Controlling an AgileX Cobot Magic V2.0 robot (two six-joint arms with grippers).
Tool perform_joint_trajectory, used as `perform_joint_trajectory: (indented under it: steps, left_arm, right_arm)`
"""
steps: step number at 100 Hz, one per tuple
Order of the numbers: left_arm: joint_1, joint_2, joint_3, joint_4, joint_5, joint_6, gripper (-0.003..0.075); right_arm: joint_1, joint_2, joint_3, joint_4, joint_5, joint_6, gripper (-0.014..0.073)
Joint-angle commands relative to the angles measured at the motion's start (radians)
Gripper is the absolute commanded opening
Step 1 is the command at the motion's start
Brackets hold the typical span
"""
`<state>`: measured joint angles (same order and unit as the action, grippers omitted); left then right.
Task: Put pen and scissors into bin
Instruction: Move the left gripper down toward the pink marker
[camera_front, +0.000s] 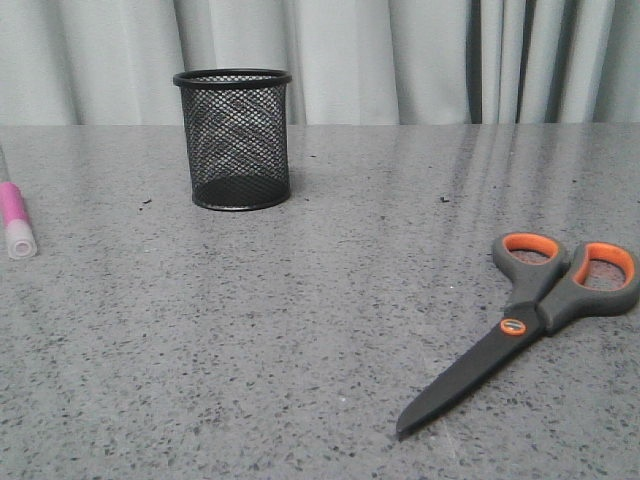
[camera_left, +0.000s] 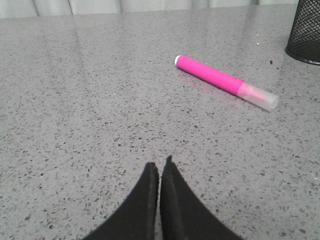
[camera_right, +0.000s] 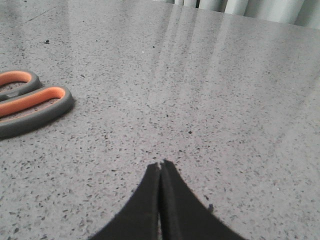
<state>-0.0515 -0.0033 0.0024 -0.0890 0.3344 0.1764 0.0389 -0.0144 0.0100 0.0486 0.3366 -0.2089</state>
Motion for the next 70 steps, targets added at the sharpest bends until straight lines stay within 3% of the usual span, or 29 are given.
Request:
perform_joint_trajectory:
  steps: [1,70]
  left_arm:
    - [0.003,-0.032,0.044,-0.014,-0.049,-0.007,-0.0019]
    - [0.003,-0.032,0.044,0.001,-0.049,-0.007,-0.0019]
  right_arm:
    - [-0.005,-0.014,0.015,-0.017,-0.043,-0.005,-0.0076]
    - [-0.005,-0.014,0.015,-0.019,-0.073,-0.005,-0.0076]
